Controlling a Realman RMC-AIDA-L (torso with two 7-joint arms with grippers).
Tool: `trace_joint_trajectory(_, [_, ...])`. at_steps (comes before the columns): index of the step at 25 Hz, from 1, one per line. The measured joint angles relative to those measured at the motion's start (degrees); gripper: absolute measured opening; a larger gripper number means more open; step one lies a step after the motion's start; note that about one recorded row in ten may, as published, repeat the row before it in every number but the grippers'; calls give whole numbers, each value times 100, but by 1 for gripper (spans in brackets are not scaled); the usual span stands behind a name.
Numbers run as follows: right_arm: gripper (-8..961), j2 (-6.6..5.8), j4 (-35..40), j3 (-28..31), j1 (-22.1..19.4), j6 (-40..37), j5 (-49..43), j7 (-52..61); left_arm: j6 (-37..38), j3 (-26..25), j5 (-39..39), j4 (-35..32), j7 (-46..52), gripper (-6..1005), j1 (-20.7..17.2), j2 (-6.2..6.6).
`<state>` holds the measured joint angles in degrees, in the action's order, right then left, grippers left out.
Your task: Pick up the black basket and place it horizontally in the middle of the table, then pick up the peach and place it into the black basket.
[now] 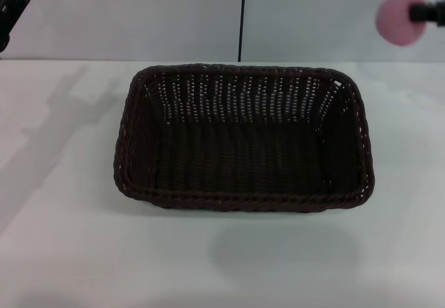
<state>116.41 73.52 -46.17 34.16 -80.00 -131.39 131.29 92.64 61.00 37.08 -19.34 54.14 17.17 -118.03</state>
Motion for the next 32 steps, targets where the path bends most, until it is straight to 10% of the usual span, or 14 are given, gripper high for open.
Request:
trace_joint_trajectory(9, [27, 39, -243, -270, 386, -1134, 1443, -563, 30, 0, 0, 15, 0, 838, -58, -14])
trace_joint_trajectory(17, [229, 4, -739, -678, 599, -1167, 1421, -583, 39, 0, -7, 62, 0, 838, -66, -10])
trace_joint_trajectory(32, [528, 185, -927, 435, -142, -1153, 2534, -1789, 36, -67, -8, 72, -1, 837, -69, -9])
